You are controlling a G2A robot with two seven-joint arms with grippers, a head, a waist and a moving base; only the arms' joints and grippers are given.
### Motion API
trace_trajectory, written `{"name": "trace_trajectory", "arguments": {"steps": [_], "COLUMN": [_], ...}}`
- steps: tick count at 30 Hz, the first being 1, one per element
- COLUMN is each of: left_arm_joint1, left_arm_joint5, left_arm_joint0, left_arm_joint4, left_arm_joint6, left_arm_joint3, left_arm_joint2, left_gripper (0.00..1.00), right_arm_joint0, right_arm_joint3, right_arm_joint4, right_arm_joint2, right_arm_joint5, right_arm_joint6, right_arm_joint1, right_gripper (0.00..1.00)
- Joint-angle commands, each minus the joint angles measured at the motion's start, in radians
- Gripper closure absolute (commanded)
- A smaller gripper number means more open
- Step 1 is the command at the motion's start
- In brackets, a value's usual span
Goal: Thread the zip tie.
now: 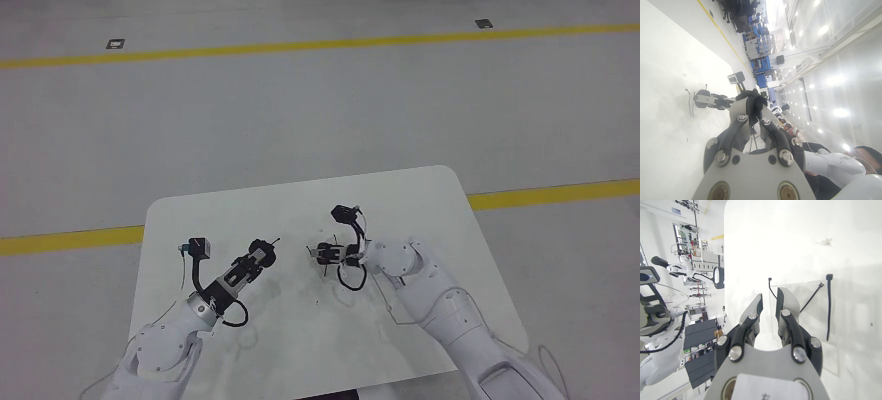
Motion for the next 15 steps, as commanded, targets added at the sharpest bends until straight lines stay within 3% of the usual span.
{"name": "trace_trajectory", "arguments": {"steps": [1,15], "left_arm_joint1": [0.000,0.000], "left_arm_joint5": [0.000,0.000], "left_arm_joint0": [0.000,0.000], "left_arm_joint4": [0.000,0.000], "left_arm_joint6": [0.000,0.000], "left_arm_joint3": [0.000,0.000], "left_arm_joint2": [0.000,0.000], "left_gripper": [1.00,1.00], "right_arm_joint0": [0.009,0.016], "right_arm_joint3": [0.014,0.046], "right_arm_joint4": [-0.001,-0.029], "right_arm_joint2": [-0.008,-0.034], "right_arm_joint5": [-0.008,-0.065], "right_arm_joint6": [-0.010,-0.074], "right_arm_joint1": [-0.001,0.001], "right_gripper": [0.82,0.74]}}
